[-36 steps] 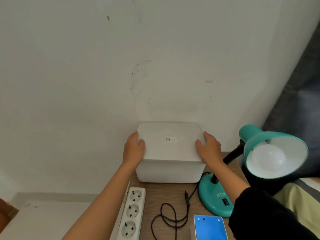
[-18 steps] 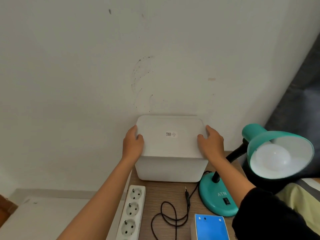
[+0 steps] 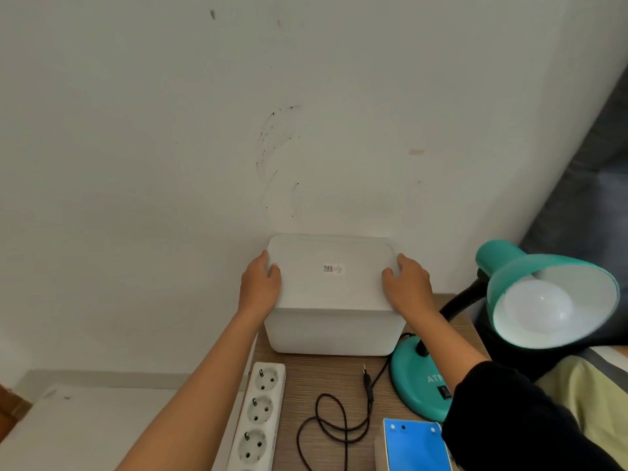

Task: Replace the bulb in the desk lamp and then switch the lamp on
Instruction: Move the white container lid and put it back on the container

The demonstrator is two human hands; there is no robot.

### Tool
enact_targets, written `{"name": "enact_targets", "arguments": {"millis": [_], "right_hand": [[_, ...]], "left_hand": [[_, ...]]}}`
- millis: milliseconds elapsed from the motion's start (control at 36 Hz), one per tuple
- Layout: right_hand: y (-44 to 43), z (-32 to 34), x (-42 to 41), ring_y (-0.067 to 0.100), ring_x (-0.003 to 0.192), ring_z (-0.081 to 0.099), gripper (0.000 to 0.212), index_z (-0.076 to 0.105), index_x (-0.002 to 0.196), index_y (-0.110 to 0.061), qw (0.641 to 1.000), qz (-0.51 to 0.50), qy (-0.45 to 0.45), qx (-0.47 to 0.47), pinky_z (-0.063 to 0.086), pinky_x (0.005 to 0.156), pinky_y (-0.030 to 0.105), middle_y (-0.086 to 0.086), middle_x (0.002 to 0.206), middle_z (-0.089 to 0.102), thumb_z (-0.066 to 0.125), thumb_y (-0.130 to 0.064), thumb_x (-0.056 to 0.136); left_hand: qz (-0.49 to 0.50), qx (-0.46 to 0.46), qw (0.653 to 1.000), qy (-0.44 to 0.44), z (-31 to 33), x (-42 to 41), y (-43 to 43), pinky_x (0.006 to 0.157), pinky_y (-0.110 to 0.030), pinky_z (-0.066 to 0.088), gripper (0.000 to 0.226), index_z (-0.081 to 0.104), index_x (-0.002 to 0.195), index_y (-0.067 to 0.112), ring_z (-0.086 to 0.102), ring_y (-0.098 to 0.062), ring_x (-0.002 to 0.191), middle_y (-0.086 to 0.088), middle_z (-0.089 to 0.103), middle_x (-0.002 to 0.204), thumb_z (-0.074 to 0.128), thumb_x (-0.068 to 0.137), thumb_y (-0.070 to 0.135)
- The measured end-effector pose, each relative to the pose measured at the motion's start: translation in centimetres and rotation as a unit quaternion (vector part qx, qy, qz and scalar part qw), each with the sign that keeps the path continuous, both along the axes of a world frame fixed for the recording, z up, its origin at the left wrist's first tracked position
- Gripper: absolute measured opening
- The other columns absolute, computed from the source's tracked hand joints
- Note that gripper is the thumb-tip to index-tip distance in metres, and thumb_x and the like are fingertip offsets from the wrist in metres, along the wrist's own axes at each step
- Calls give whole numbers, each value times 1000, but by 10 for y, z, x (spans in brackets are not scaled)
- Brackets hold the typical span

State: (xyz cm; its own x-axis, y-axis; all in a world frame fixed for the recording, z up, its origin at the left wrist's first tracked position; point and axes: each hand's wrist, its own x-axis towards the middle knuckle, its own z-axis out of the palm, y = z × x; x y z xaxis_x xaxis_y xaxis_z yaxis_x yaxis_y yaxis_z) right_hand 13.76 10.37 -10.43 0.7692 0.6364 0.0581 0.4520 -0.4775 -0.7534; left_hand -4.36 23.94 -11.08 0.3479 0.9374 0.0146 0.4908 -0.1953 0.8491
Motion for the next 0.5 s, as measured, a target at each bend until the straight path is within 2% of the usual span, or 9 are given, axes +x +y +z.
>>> {"name": "enact_targets", "arguments": {"millis": [83,194,278,361,389,444,500], "right_hand": [[-1,0,0,27,98,54,23,52,101,-1,1000,4,-5,-18,43,76,31,13,105,57,39,-18,92],[-9,3,-6,22,89,50,12,48,87,-6,999,5,-26,-31,41,73,30,10,96,53,41,-16,91],[-20,7,-15,20,86,48,11,50,89,-4,998,10,-38,-44,39,71,29,8,94,51,43,-13,90],[-30,13,-27,24,88,50,12,52,93,-3,998,14,-45,-52,39,66,30,10,94,51,44,-11,89],[-35,16,-33,28,94,52,17,53,100,-1,997,18,-45,-57,42,70,31,13,99,53,44,-11,90],[-43,22,-45,32,112,50,31,49,119,6,997,21,-45,-62,42,89,36,19,119,53,43,-10,92],[-50,25,-59,33,120,46,36,46,124,8,997,23,-50,-54,38,98,36,22,129,50,43,-9,93]], "left_hand": [[-1,-11,1000,-5,2,-3,-3,115,-33,20,49,26,146,7,27,-24,141,-10,29,153,38,99,18],[-18,-9,1000,7,8,-13,-10,113,-32,23,48,30,144,4,31,-26,139,-13,34,150,41,98,16],[-36,-8,999,30,16,-24,-19,97,-25,33,42,40,136,0,42,-28,130,-16,45,141,44,96,12],[-59,-9,997,56,22,-37,-29,84,-22,33,37,46,128,-3,49,-31,120,-18,52,130,48,94,11],[-65,-8,996,62,23,-42,-32,83,-23,35,35,48,125,-3,51,-31,117,-18,54,126,50,93,12],[-79,-2,994,72,25,-51,-39,80,-25,36,33,51,121,-2,53,-30,113,-17,56,122,52,92,14],[-89,10,993,75,27,-59,-47,81,-24,35,33,51,122,-1,52,-28,114,-15,56,124,51,93,15]]}}
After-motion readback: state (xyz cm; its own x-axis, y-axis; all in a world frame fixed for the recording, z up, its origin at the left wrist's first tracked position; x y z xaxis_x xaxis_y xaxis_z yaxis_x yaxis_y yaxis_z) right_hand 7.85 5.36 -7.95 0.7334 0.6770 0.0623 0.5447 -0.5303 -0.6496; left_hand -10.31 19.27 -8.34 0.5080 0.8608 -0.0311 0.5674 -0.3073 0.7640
